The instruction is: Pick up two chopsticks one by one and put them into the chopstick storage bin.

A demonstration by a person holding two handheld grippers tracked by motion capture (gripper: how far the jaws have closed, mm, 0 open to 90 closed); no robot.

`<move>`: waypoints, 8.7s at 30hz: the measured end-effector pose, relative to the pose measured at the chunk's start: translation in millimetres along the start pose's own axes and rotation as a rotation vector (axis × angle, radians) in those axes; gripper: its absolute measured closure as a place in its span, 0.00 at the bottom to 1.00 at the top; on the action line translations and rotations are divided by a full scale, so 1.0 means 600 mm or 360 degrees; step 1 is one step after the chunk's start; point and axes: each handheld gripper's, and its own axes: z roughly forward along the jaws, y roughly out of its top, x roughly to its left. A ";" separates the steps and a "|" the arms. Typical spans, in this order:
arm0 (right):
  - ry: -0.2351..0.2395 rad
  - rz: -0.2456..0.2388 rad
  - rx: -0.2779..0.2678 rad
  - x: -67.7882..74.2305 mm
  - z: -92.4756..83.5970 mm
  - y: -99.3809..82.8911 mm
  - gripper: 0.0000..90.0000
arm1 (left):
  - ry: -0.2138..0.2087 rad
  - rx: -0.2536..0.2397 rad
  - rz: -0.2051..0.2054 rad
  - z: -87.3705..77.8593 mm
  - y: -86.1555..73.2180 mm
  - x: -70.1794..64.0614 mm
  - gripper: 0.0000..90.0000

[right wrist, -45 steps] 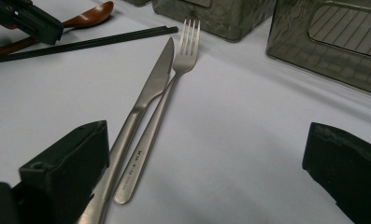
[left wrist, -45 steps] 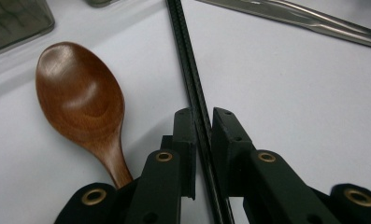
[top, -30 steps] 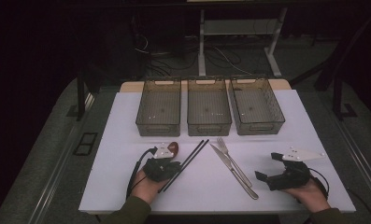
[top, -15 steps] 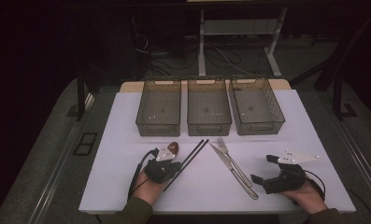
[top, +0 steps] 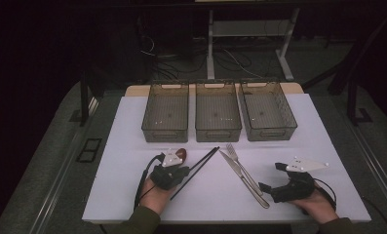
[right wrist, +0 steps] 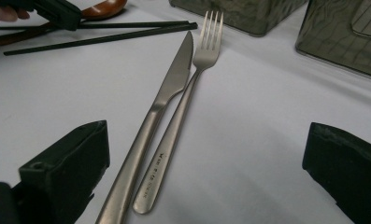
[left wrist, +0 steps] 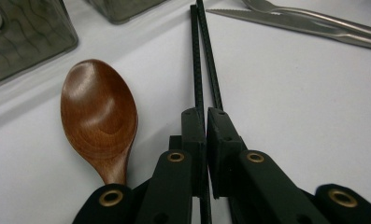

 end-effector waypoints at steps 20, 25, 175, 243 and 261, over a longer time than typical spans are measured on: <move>-0.0024 -0.0014 0.0012 -0.001 0.003 0.000 0.00 | -0.0083 -0.0125 0.0028 -0.029 0.016 0.010 0.95; -0.0020 -0.0012 0.0018 -0.001 0.003 0.000 0.00 | -0.0151 -0.0148 0.0043 -0.036 0.022 0.014 0.95; 0.0028 -0.0023 -0.0096 -0.021 -0.017 0.009 0.00 | -0.0142 -0.0231 0.0081 -0.034 0.038 0.015 0.33; 0.0009 -0.0025 -0.0066 -0.019 -0.015 0.005 0.00 | -0.0075 -0.0016 -0.0047 0.009 0.020 -0.005 0.95; 0.0015 -0.0029 -0.0069 -0.019 -0.015 0.005 0.00 | -0.0225 -0.0079 0.0016 -0.033 0.041 0.007 0.95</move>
